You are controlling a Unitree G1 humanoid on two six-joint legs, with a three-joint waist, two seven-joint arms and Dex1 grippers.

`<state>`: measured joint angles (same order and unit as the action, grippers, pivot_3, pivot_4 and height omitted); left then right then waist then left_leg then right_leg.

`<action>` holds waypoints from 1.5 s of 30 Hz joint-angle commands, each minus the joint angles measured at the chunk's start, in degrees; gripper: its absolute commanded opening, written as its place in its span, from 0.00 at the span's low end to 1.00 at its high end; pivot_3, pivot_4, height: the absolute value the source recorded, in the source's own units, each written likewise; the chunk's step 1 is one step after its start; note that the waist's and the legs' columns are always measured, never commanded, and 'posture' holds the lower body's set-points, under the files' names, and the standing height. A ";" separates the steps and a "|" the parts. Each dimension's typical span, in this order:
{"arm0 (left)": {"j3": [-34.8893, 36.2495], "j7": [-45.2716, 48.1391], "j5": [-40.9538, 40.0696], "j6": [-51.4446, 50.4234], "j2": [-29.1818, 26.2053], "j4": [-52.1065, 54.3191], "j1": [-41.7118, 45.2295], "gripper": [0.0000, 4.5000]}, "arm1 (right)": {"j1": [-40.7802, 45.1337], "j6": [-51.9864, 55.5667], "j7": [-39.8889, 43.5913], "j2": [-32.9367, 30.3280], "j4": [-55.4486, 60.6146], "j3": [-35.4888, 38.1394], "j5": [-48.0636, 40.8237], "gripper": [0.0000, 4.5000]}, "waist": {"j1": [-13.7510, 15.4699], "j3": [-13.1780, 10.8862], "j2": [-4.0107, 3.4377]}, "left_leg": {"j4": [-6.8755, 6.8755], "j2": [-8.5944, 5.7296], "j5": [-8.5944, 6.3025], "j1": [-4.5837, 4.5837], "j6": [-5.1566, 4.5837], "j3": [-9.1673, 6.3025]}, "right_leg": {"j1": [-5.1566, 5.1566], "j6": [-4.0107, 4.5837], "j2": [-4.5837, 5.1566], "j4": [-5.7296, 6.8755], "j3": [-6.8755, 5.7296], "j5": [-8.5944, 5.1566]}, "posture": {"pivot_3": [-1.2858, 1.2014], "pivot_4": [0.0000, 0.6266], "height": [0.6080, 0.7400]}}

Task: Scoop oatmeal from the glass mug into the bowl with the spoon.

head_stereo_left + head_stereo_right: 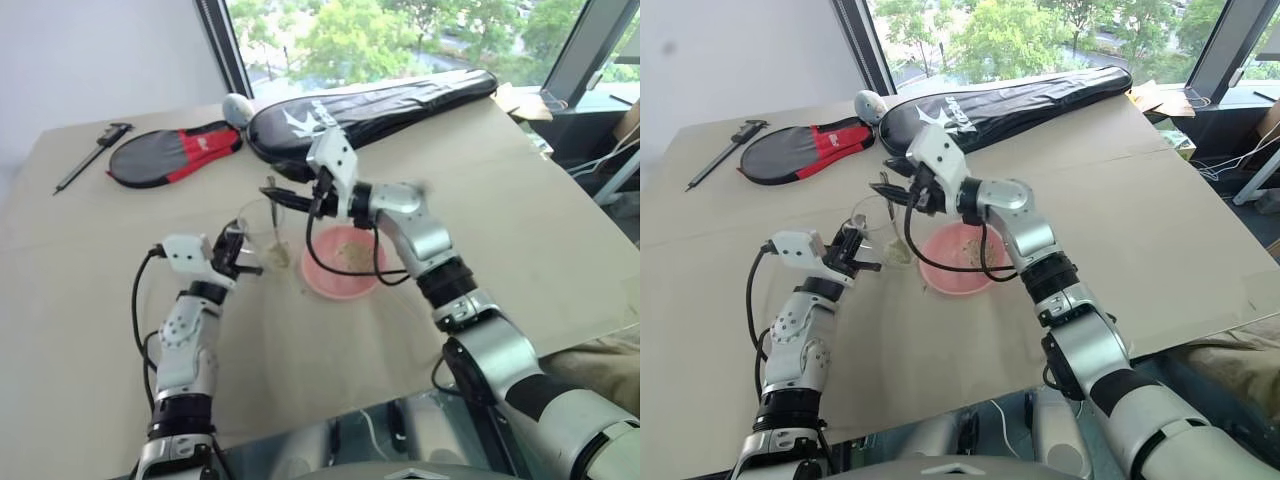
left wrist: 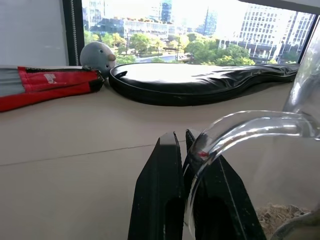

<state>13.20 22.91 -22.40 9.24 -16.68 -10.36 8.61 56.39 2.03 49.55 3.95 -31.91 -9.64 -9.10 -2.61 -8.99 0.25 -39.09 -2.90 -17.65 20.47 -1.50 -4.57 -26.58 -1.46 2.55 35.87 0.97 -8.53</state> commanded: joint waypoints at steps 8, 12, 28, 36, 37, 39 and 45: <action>0.96 0.82 0.97 -3.12 0.19 -0.51 -3.85 0.86 | 7.94 -4.65 -3.30 -4.50 -2.83 8.19 -2.89 0.46 | 0.47 -0.05 -0.04 | 0.00 -0.03 0.00 0.10 0.00 -0.06 | -0.02 0.00 0.01 -0.03 -0.09 0.00 | 0.52 0.24 1.00; 1.21 0.08 2.68 -2.82 0.31 -0.78 -3.81 0.99 | 10.26 -6.16 -4.10 -5.82 -5.52 9.94 -3.00 0.46 | 0.51 -0.06 -0.05 | 0.00 -0.06 0.01 0.15 0.00 -0.07 | -0.03 0.00 0.03 -0.10 -0.11 0.00 | 0.52 0.24 1.00; 1.84 0.39 4.36 -2.11 -0.19 -1.46 -2.66 0.99 | 11.37 -7.90 -5.13 -6.70 -8.37 11.09 -2.86 0.46 | 0.44 -0.08 -0.08 | 0.01 -0.03 0.00 0.16 -0.01 -0.08 | -0.03 0.00 0.10 -0.09 -0.11 0.00 | 0.52 0.24 1.00; 1.70 2.31 3.58 -2.73 -0.41 -1.17 -2.46 0.99 | 11.57 -7.79 -5.29 -6.84 -8.73 11.21 -2.90 0.46 | 0.46 -0.08 -0.08 | 0.01 -0.04 0.00 0.17 -0.01 -0.08 | -0.04 0.00 0.10 -0.09 -0.12 0.00 | 0.52 0.24 1.00; 1.70 2.38 3.60 -2.79 -0.41 -1.04 -2.50 0.99 | 11.52 -7.76 -5.30 -6.83 -8.67 11.18 -2.89 0.46 | 0.46 -0.08 -0.08 | 0.01 -0.04 0.00 0.18 -0.01 -0.08 | -0.04 0.00 0.10 -0.10 -0.12 0.00 | 0.52 0.24 1.00; 1.69 2.52 3.64 -2.81 -0.43 -0.89 -2.46 0.99 | 11.49 -7.69 -5.32 -6.83 -8.63 11.15 -2.86 0.46 | 0.46 -0.08 -0.08 | 0.01 -0.04 0.00 0.18 -0.01 -0.08 | -0.03 0.00 0.11 -0.10 -0.12 0.00 | 0.52 0.24 1.00; 1.53 2.36 4.07 -2.85 -0.70 -0.02 -1.89 0.99 | 11.48 -7.66 -5.31 -6.95 -8.77 11.13 -2.79 0.46 | 0.47 -0.09 -0.07 | 0.01 -0.04 0.00 0.19 -0.01 -0.09 | -0.04 0.00 0.11 -0.10 -0.13 0.00 | 0.52 0.24 1.00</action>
<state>15.22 24.87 -18.66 6.57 -16.95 -11.44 6.23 65.74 -4.51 44.50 -2.86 -41.61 0.88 -11.06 -2.14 -9.07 0.18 -39.08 -2.94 -17.65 20.66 -1.51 -4.66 -26.62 -1.46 2.66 35.77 0.84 -8.53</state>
